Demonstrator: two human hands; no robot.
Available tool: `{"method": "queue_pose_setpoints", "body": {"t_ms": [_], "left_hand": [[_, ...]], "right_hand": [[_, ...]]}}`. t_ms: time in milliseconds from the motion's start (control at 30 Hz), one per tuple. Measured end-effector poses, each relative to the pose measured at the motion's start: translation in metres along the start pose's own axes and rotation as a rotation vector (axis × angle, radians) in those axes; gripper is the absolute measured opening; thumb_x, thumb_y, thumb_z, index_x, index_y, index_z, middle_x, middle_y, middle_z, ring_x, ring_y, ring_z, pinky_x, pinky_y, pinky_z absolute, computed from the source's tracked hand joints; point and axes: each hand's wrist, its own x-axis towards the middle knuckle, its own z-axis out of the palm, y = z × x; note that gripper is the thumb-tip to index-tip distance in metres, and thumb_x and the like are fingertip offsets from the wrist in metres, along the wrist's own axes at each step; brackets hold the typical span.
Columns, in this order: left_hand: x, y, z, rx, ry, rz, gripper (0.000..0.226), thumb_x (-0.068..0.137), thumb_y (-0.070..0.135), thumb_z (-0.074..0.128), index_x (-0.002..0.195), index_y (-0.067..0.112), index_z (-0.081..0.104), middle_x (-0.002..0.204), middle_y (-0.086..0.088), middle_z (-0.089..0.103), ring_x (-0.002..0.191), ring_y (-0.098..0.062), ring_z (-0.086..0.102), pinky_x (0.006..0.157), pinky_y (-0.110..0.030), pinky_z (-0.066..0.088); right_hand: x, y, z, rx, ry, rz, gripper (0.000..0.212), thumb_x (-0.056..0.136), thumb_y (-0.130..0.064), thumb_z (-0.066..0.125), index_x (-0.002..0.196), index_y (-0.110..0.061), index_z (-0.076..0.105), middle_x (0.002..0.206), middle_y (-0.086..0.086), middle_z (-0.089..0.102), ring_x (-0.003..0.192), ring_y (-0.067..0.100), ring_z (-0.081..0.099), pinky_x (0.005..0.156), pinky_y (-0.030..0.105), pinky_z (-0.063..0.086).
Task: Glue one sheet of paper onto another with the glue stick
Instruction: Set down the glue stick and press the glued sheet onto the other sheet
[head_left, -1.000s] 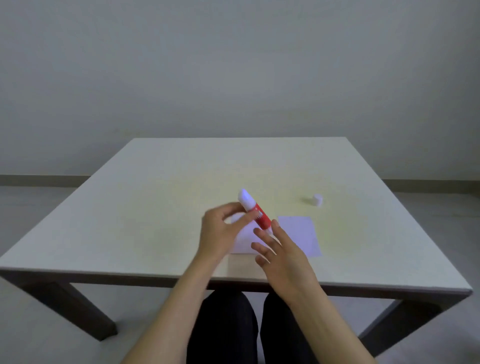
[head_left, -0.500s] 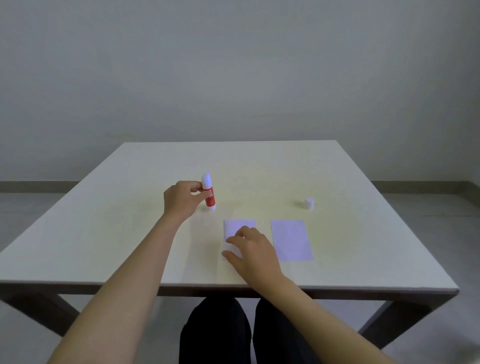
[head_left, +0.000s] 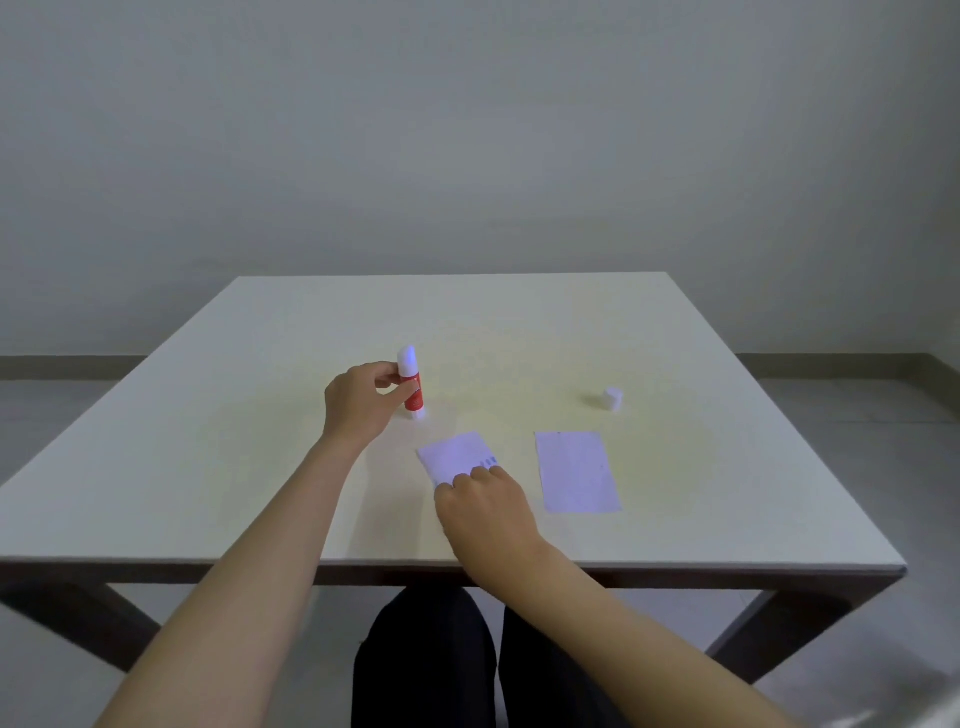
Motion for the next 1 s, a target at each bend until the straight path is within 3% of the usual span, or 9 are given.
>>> {"method": "queue_pose_setpoints", "body": {"t_ms": [100, 233, 367, 433, 500, 567, 633, 767, 1000], "left_hand": [[-0.002, -0.003, 0.004, -0.055, 0.009, -0.032, 0.030, 0.078, 0.035, 0.068, 0.106, 0.024, 0.069, 0.096, 0.005, 0.072, 0.102, -0.017, 0.064, 0.090, -0.037, 0.047], [-0.008, -0.002, 0.006, -0.073, 0.120, -0.094, 0.079, 0.076, 0.037, 0.074, 0.142, 0.016, 0.037, 0.133, -0.002, 0.052, 0.120, -0.020, 0.052, 0.102, -0.042, 0.039], [-0.036, 0.007, 0.004, -0.207, 0.489, 0.010, 0.063, 0.083, 0.027, 0.066, 0.138, 0.010, 0.039, 0.130, -0.010, 0.048, 0.118, -0.023, 0.050, 0.102, -0.038, 0.038], [-0.057, 0.015, 0.001, -0.331, 0.618, 0.103, 0.049, 0.085, 0.023, 0.063, 0.130, 0.012, 0.045, 0.116, -0.002, 0.052, 0.100, -0.013, 0.053, 0.089, -0.021, 0.041], [-0.078, 0.027, 0.005, -0.521, 0.637, 0.050, 0.037, 0.084, 0.026, 0.062, 0.118, 0.019, 0.049, 0.101, 0.004, 0.056, 0.089, -0.006, 0.055, 0.078, -0.014, 0.041], [-0.097, 0.035, 0.017, -0.681, 0.527, -0.148, 0.017, 0.086, 0.028, 0.062, 0.101, 0.024, 0.053, 0.091, 0.004, 0.059, 0.085, -0.012, 0.058, 0.076, -0.022, 0.044], [-0.115, 0.053, 0.037, -0.838, 0.225, -0.362, 0.007, 0.088, 0.028, 0.061, 0.091, 0.023, 0.056, 0.093, 0.000, 0.061, 0.082, -0.017, 0.062, 0.073, -0.028, 0.049], [-0.119, 0.074, 0.054, -1.023, -0.241, -0.503, 0.022, 0.091, 0.032, 0.057, 0.095, 0.013, 0.068, 0.094, -0.002, 0.074, 0.083, -0.018, 0.072, 0.068, -0.024, 0.057], [-0.098, 0.090, 0.059, -0.898, -0.229, -0.417, 0.012, 0.088, 0.016, 0.063, 0.079, 0.011, 0.070, 0.081, -0.003, 0.074, 0.069, -0.015, 0.070, 0.062, -0.021, 0.055]], "right_hand": [[-0.003, -0.004, 0.007, 0.163, -0.082, -0.140, 0.034, 0.067, 0.012, 0.055, 0.064, -0.012, 0.032, 0.056, 0.000, 0.016, 0.065, 0.019, 0.036, 0.045, 0.026, 0.009], [-0.009, 0.001, 0.008, 0.226, -0.056, -0.132, 0.030, 0.075, 0.018, 0.046, 0.080, -0.009, 0.036, 0.061, 0.002, 0.018, 0.074, 0.021, 0.034, 0.046, 0.026, 0.012], [-0.010, 0.007, -0.006, 0.170, 0.029, -0.061, 0.027, 0.063, 0.006, 0.066, 0.076, -0.011, 0.050, 0.061, 0.003, 0.038, 0.064, 0.021, 0.046, 0.044, 0.020, 0.017], [-0.012, 0.019, -0.014, 0.196, 0.258, 0.096, 0.027, 0.045, -0.002, 0.076, 0.059, -0.013, 0.056, 0.053, 0.001, 0.051, 0.049, 0.019, 0.052, 0.041, 0.021, 0.020], [-0.014, 0.041, -0.014, 0.458, 0.482, 0.248, 0.017, 0.060, -0.002, 0.072, 0.061, -0.010, 0.057, 0.058, 0.002, 0.057, 0.054, 0.022, 0.055, 0.044, 0.027, 0.035], [-0.017, 0.062, -0.020, 0.853, 0.482, 0.435, 0.013, 0.080, -0.007, 0.062, 0.070, -0.015, 0.059, 0.065, -0.006, 0.060, 0.061, 0.013, 0.057, 0.057, 0.025, 0.044], [-0.032, 0.084, -0.023, 1.164, 0.534, 0.592, 0.018, 0.086, -0.009, 0.059, 0.071, -0.019, 0.062, 0.061, -0.011, 0.062, 0.056, 0.002, 0.055, 0.059, 0.013, 0.044], [-0.037, 0.098, -0.014, 1.566, 0.522, 0.690, 0.018, 0.089, -0.006, 0.058, 0.074, -0.010, 0.068, 0.059, -0.006, 0.068, 0.052, 0.009, 0.058, 0.055, 0.020, 0.048], [-0.053, 0.108, 0.004, 1.688, 0.410, 0.848, 0.016, 0.086, -0.002, 0.058, 0.075, -0.005, 0.069, 0.061, 0.004, 0.068, 0.050, 0.016, 0.058, 0.055, 0.027, 0.050]]}}
